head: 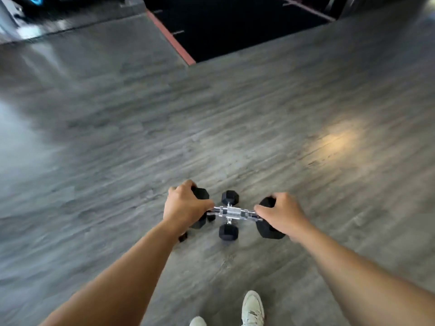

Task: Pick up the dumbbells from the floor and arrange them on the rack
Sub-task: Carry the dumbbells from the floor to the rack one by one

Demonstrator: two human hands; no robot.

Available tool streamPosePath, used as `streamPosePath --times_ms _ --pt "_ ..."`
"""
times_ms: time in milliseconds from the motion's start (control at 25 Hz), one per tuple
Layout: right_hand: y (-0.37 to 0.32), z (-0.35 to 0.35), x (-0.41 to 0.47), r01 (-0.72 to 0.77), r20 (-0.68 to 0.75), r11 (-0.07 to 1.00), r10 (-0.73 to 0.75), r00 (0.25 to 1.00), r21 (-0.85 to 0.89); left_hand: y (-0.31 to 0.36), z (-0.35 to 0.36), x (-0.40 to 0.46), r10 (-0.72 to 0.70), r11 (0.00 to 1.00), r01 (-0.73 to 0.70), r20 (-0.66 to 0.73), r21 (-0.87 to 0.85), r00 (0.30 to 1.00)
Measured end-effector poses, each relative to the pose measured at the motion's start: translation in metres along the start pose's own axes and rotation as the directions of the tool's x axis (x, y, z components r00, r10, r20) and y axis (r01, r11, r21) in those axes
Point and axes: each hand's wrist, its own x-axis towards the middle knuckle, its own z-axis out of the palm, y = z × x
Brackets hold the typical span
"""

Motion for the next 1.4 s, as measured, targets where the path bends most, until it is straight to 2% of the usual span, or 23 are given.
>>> streamPosePath --times_ms 120,320,440,640,720,880,1040,1160,1280,1400 --pt "-0.026 -0.078 -0.048 -0.008 -0.121 1.0 0.008 0.993 -0.003 0.075 -0.031 -0.038 0.164 0.987 -0.164 0.01 -0.005 0.986" --pt "-0.007 -0.181 -0.148 -0.126 -0.371 0.982 0.169 0.913 0.138 0.181 -0.025 -0.112 0.411 0.911 -0.411 0.123 -0.029 0.903" --pt "0.026 -0.226 -0.208 -0.177 -0.462 0.962 0.255 0.849 0.207 0.231 0.003 -0.163 0.527 0.847 -0.527 0.221 -0.064 0.821" --pt "0.129 -0.3 -0.337 -0.268 -0.633 0.904 0.426 0.646 0.334 0.313 0.094 -0.295 0.667 0.728 -0.65 0.445 -0.218 0.598" --pt "0.171 -0.321 -0.384 -0.301 -0.659 0.873 0.488 0.573 0.384 0.335 0.132 -0.349 0.688 0.708 -0.641 0.496 -0.296 0.53" --pt "0.276 -0.365 -0.504 -0.372 -0.682 0.777 0.626 0.378 0.508 0.366 0.227 -0.494 0.677 0.663 -0.685 0.631 -0.3 0.379" --pt "0.367 -0.397 -0.62 -0.392 -0.653 0.686 0.719 0.238 0.612 0.383 0.315 -0.632 0.639 0.636 -0.694 0.735 -0.338 0.227" --pt "0.418 -0.413 -0.693 -0.414 -0.624 0.61 0.772 0.118 0.676 0.39 0.371 -0.719 0.614 0.609 -0.698 0.781 -0.377 0.113" --pt "0.475 -0.423 -0.758 -0.39 -0.564 0.521 0.826 0.006 0.759 0.397 0.428 -0.804 0.601 0.539 -0.733 0.799 -0.415 -0.011" --pt "0.529 -0.427 -0.809 -0.353 -0.51 0.453 0.856 -0.085 0.819 0.403 0.487 -0.879 0.56 0.499 -0.756 0.823 -0.423 -0.091"
